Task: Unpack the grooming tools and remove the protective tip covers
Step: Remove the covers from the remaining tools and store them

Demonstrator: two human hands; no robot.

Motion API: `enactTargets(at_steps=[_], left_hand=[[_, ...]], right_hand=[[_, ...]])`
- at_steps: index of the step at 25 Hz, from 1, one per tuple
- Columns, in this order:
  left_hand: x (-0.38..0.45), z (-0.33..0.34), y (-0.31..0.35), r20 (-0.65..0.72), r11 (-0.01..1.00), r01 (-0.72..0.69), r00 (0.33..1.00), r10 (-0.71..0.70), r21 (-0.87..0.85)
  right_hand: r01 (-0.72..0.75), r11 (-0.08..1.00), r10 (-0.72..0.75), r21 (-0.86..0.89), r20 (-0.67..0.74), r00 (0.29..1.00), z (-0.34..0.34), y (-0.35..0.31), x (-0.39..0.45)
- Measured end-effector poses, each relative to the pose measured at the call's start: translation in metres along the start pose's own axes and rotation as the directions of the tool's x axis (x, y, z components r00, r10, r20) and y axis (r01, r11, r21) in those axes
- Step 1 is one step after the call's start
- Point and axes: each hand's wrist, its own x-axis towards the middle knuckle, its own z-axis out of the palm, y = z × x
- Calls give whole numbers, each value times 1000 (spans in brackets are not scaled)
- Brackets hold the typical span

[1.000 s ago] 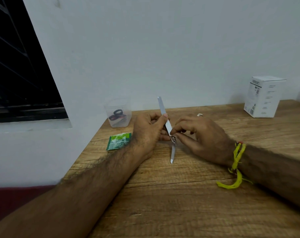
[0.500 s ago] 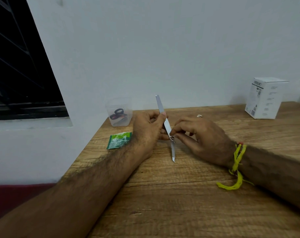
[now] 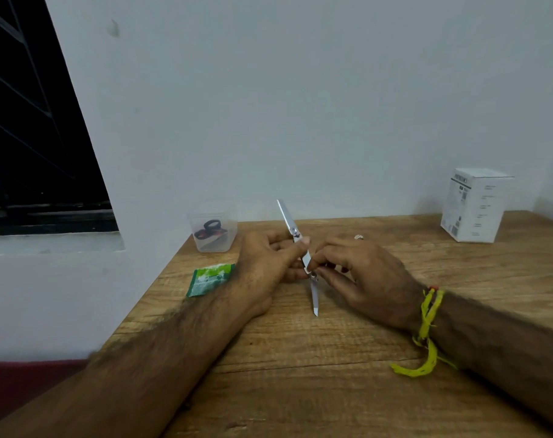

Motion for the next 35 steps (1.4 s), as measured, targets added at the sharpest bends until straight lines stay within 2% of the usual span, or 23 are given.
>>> enactTargets(at_steps=[3, 7, 17, 26, 35], left_hand=[[-1, 0, 1, 47, 1000, 31, 998, -31, 1], [-3, 2, 4, 38, 998, 55, 998, -55, 22], [-4, 4, 2, -27, 999, 24, 999, -23, 40], [-4, 4, 4, -46, 998, 28, 999, -25, 48], [-4, 4, 5, -32, 999, 21, 999, -19, 46]], right_hand=[[-1, 999, 2, 32, -22, 1000, -2, 1, 0], [-14, 999, 20, 51, -108, 994, -3, 3, -2], [38, 996, -36, -86, 31, 999, 2, -3, -2], [34, 995, -33, -97, 6, 999, 0, -1, -3], [90, 989, -86, -115, 45, 995, -2, -5, -5]])
